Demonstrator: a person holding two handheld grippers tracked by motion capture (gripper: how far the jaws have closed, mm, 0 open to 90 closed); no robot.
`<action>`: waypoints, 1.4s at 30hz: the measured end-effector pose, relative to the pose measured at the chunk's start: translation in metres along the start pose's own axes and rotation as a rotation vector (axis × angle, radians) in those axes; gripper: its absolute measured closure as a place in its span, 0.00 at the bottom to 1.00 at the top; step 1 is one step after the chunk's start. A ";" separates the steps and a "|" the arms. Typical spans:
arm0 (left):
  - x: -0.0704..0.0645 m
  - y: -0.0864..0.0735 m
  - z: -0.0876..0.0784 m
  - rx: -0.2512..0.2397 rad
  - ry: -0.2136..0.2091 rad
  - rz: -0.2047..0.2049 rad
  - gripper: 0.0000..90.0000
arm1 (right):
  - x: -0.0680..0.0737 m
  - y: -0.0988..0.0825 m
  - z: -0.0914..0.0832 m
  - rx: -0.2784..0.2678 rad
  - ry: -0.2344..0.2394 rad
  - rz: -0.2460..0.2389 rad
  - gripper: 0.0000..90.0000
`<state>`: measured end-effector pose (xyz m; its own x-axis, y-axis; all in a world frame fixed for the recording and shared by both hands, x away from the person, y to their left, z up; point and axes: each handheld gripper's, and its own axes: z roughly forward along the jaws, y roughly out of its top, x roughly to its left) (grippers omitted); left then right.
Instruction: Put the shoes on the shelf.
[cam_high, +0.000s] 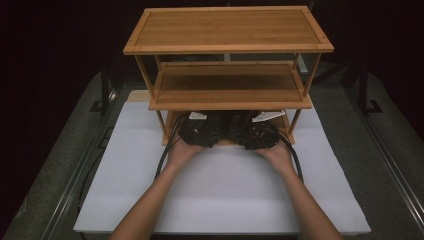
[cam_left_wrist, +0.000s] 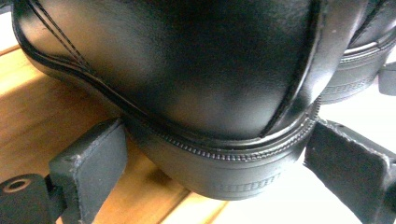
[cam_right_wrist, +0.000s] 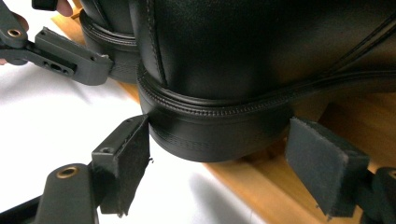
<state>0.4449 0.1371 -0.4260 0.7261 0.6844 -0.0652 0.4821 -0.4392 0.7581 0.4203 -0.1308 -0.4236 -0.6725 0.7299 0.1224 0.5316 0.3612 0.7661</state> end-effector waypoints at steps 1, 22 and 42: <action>0.000 0.000 0.000 0.000 0.000 0.000 0.07 | 0.000 0.000 0.000 0.000 0.000 0.000 0.25; 0.028 0.010 0.021 0.046 0.052 0.314 0.05 | -0.011 -0.002 0.021 -0.014 -0.054 -0.042 0.24; 0.014 -0.002 0.016 0.053 0.027 0.085 0.05 | -0.012 -0.009 0.017 -0.003 -0.052 -0.006 0.23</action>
<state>0.4615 0.1385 -0.4386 0.7522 0.6587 0.0155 0.4452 -0.5255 0.7250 0.4321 -0.1328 -0.4427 -0.6481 0.7568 0.0852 0.5261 0.3639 0.7686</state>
